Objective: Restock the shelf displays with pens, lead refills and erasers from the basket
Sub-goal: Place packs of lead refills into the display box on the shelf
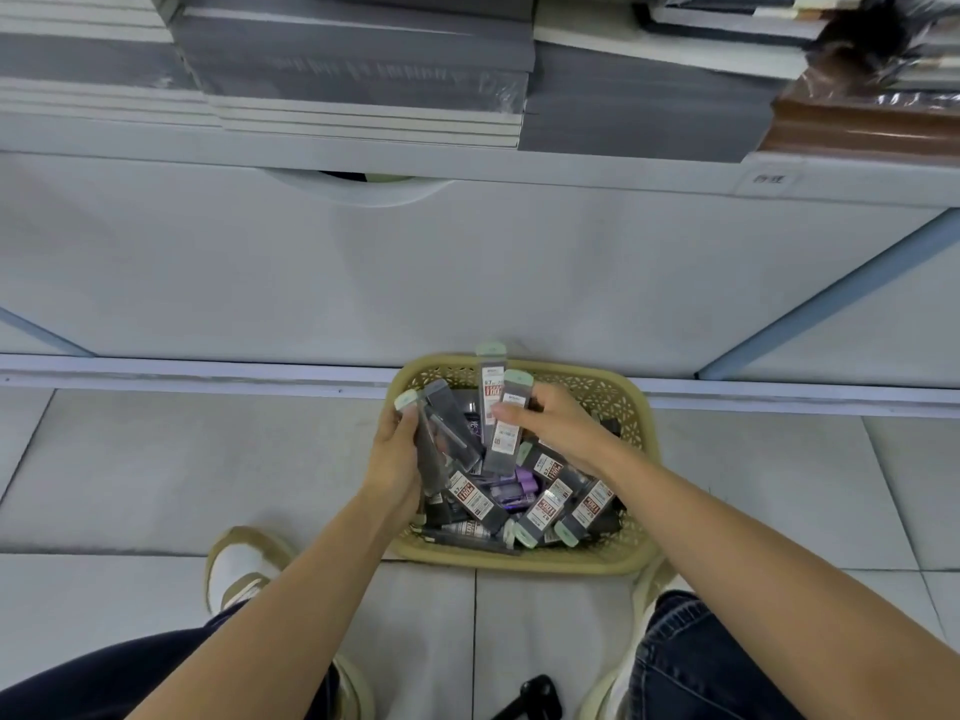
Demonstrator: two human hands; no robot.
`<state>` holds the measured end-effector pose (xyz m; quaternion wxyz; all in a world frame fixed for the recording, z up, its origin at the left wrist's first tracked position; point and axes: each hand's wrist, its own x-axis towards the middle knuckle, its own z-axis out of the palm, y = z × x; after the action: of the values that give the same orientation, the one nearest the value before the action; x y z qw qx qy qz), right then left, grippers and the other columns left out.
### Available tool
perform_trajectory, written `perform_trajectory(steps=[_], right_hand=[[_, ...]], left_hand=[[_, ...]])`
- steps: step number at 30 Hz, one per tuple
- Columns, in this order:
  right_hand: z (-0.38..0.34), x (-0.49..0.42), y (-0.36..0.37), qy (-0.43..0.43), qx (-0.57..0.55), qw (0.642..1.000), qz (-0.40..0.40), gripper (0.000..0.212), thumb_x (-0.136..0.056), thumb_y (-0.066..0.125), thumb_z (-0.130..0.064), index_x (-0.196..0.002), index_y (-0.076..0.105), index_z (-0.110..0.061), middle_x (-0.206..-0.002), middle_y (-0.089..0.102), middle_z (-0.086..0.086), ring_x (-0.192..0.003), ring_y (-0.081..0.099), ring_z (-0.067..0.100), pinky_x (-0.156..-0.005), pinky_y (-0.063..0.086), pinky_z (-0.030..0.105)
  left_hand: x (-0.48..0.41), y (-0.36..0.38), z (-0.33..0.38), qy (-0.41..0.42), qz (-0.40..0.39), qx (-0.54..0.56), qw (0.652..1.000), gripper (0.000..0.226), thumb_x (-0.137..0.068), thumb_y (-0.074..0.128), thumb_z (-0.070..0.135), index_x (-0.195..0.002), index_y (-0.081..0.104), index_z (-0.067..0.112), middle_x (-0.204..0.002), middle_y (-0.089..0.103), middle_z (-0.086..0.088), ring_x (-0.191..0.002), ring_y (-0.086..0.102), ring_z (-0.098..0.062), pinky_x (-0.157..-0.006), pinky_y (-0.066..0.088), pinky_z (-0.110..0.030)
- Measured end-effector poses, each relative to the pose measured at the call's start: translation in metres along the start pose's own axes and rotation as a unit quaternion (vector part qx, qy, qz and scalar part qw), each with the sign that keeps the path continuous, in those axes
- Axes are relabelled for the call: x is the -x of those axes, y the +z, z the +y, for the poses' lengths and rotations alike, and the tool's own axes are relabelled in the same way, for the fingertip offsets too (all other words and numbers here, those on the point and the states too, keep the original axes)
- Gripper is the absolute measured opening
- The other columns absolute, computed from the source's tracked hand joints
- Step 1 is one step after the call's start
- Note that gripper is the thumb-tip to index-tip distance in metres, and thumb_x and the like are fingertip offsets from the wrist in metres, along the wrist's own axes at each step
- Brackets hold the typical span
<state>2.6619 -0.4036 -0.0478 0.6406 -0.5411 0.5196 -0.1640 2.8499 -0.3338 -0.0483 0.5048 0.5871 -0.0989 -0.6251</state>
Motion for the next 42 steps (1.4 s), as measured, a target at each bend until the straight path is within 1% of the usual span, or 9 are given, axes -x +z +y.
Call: perform_trajectory(steps=[5,11,16,19,21,28,31,35,42], right_hand=[[0.007,0.002,0.007,-0.001,-0.023,0.998,-0.06,0.033,-0.086,0.072,-0.028,-0.117,0.065,-0.02,-0.11,0.072,-0.007,-0.101,0.068,0.01,-0.086,0.051,0.025],[0.004,0.002,0.008,0.001,-0.041,0.997,-0.069,0.035,-0.083,0.075,-0.021,-0.117,0.065,-0.018,-0.106,0.074,-0.006,-0.098,0.07,0.01,-0.077,0.054,0.019],[-0.004,0.003,0.03,-0.058,0.127,0.988,-0.066,0.037,-0.078,0.079,-0.032,-0.108,0.064,-0.017,-0.101,0.071,-0.001,-0.092,0.068,0.018,-0.084,0.054,0.037],[-0.009,0.0,0.032,-0.116,0.275,0.953,-0.055,0.036,-0.073,0.08,-0.043,-0.081,0.053,-0.02,-0.08,0.052,-0.004,-0.069,0.047,0.012,-0.063,0.037,0.031],[-0.012,0.002,0.025,-0.098,0.261,0.957,-0.078,0.04,-0.073,0.078,-0.049,-0.094,0.056,-0.024,-0.078,0.053,-0.007,-0.065,0.046,0.006,-0.06,0.036,0.024],[0.023,0.005,-0.053,0.026,0.311,0.946,0.09,0.035,-0.084,0.071,-0.033,-0.115,0.059,-0.021,-0.106,0.063,-0.007,-0.1,0.062,0.014,-0.081,0.049,0.021],[0.049,0.016,-0.06,0.106,0.363,0.925,0.028,0.059,-0.076,0.077,-0.044,-0.123,0.053,-0.019,-0.123,0.056,-0.001,-0.108,0.056,0.017,-0.097,0.048,0.037],[0.068,0.02,-0.041,0.073,0.422,0.903,0.032,0.078,-0.069,0.08,-0.049,-0.131,0.046,-0.017,-0.127,0.047,0.0,-0.115,0.048,0.017,-0.097,0.042,0.03],[0.062,0.016,-0.039,0.024,0.376,0.925,0.035,0.021,-0.086,0.071,-0.026,-0.102,0.06,-0.018,-0.096,0.06,-0.005,-0.085,0.057,0.013,-0.073,0.044,0.025]], left_hand=[[0.0,0.005,-0.007,-0.007,-0.042,-0.106,0.993,0.015,-0.1,0.049,0.018,-0.089,0.055,0.01,-0.057,0.053,0.001,-0.052,0.044,-0.014,-0.049,0.036,-0.026],[0.004,0.009,-0.007,-0.027,-0.092,-0.039,0.995,0.033,-0.104,0.038,0.033,-0.121,0.062,0.016,-0.109,0.073,-0.011,-0.096,0.07,-0.029,-0.081,0.058,-0.047],[0.01,0.012,-0.009,-0.066,-0.133,-0.073,0.986,0.049,-0.08,0.07,0.042,-0.121,0.062,0.016,-0.109,0.071,-0.012,-0.093,0.067,-0.034,-0.075,0.054,-0.047],[0.009,0.009,-0.013,-0.071,-0.102,-0.057,0.991,0.052,-0.073,0.074,0.031,-0.117,0.058,0.009,-0.096,0.069,-0.013,-0.078,0.064,-0.03,-0.066,0.052,-0.038],[0.006,0.008,-0.015,-0.063,-0.093,-0.03,0.993,0.033,-0.084,0.069,0.021,-0.115,0.061,0.01,-0.095,0.074,-0.012,-0.076,0.071,-0.025,-0.061,0.056,-0.034],[0.0,0.003,-0.023,-0.087,-0.061,-0.04,0.994,0.013,-0.097,0.057,0.018,-0.099,0.055,0.004,-0.068,0.067,-0.01,-0.062,0.069,-0.025,-0.055,0.058,-0.032],[0.002,0.006,-0.028,-0.096,-0.075,-0.062,0.991,0.012,-0.097,0.056,0.019,-0.099,0.057,0.007,-0.066,0.066,-0.007,-0.053,0.063,-0.018,-0.05,0.054,-0.028],[0.005,0.008,-0.03,-0.098,-0.093,-0.076,0.988,0.013,-0.096,0.057,0.013,-0.106,0.054,0.004,-0.066,0.063,-0.006,-0.051,0.057,-0.015,-0.047,0.05,-0.025],[0.006,0.009,-0.032,-0.092,-0.085,-0.1,0.987,0.01,-0.096,0.056,0.008,-0.106,0.053,0.004,-0.07,0.061,-0.008,-0.056,0.055,-0.018,-0.051,0.05,-0.027]])
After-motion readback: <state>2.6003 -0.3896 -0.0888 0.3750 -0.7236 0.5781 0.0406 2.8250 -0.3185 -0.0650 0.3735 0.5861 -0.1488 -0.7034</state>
